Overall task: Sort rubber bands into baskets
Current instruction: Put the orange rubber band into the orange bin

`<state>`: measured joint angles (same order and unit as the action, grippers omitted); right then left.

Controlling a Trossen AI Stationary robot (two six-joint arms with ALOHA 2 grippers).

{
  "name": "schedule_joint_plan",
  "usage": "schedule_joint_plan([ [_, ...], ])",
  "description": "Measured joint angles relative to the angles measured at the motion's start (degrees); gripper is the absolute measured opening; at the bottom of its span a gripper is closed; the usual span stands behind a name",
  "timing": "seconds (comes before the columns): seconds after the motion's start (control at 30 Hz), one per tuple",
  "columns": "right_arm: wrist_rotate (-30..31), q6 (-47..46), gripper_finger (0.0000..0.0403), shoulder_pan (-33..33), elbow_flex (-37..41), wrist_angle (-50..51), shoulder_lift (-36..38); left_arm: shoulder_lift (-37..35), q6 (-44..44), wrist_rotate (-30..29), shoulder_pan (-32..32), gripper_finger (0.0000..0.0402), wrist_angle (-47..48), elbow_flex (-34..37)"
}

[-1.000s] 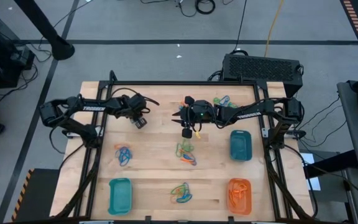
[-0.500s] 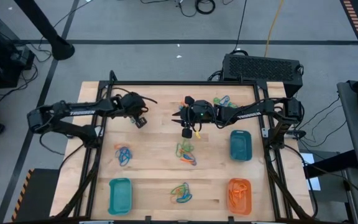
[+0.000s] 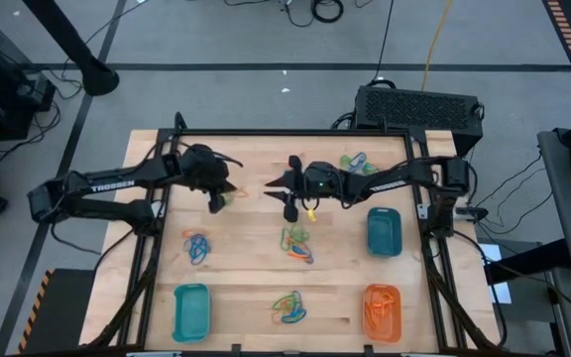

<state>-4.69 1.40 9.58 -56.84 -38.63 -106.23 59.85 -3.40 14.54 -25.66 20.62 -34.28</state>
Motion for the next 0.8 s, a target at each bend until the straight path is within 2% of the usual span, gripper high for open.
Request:
schedule_joint_plan([
  [0.23,0.1,-3.96,0.012,0.01,-5.97,-1.26,-8.09,0.1,-0.47,0.32,2.24,0.0001,-2.97,0.0],
  [0.37,-0.04,-4.86,0.0158,-0.35,-11.04,4.91,-11.74,0.11,-0.44,0.15,2.19,0.0,-2.93,0.0],
  [0.5,-0.26,-4.86,0.0208,-0.76,-14.95,12.72,-12.2,0.11,-0.44,0.13,2.24,0.0,-2.67,0.0],
  [0.67,-3.28,-4.84,0.026,-0.83,-15.76,15.13,-12.33,0.11,-0.48,-1.19,2.43,0.0,-2.22,0.0],
  [0.8,-6.2,-4.84,0.0283,-0.81,-15.76,16.58,-12.33,0.11,-0.42,-1.3,2.46,0.0,-1.36,0.0],
])
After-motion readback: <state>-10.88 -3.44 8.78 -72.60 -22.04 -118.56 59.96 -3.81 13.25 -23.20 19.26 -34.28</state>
